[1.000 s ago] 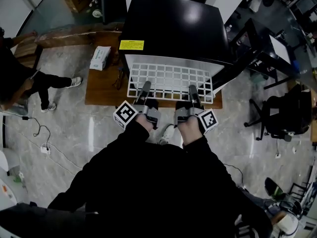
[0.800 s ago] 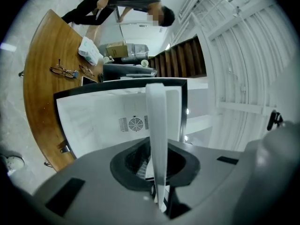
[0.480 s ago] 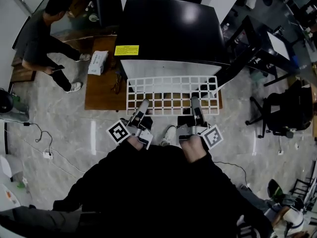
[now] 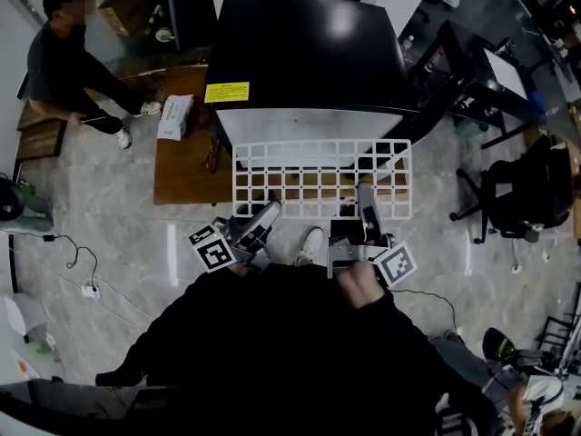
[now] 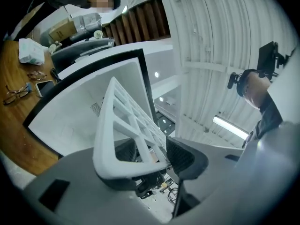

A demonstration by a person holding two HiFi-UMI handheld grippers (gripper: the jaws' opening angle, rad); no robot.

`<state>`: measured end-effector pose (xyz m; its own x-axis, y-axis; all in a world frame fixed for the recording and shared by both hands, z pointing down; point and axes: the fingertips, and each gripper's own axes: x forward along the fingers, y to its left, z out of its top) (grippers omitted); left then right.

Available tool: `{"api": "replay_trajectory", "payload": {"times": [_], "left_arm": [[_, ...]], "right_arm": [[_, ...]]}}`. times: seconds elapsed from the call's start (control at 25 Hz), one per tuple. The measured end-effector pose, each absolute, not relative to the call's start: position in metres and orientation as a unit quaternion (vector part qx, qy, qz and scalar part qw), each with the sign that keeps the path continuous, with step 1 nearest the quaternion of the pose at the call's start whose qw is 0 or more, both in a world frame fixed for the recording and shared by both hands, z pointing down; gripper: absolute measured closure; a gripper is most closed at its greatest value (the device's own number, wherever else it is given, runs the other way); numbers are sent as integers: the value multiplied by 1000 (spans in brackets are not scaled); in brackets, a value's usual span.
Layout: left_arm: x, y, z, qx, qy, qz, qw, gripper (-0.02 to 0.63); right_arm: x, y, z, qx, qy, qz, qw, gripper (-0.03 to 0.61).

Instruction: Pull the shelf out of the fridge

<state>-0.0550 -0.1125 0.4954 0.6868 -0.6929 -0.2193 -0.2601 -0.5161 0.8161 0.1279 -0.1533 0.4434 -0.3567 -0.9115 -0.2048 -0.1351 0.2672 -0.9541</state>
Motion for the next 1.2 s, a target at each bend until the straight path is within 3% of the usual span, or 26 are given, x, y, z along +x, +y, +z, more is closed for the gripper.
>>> {"api": "replay_trajectory", "payload": {"times": [0.36, 0.64, 0.8, 1.2], "left_arm": [[-36, -87, 480, 904, -236, -194, 300, 361], [-28, -62, 490, 948, -209, -96, 222, 360], [-36, -63, 497, 948, -227, -73, 210, 360], [-69, -103, 511, 923, -310, -47, 223, 362]], "right_arm": [[144, -135, 406, -372, 705, -403, 449, 551], [163, -125, 353, -369, 755, -302, 451, 551], [162, -121, 316, -378, 808, -222, 393, 551], [146, -127, 272, -456, 875, -37, 158, 552]]}}
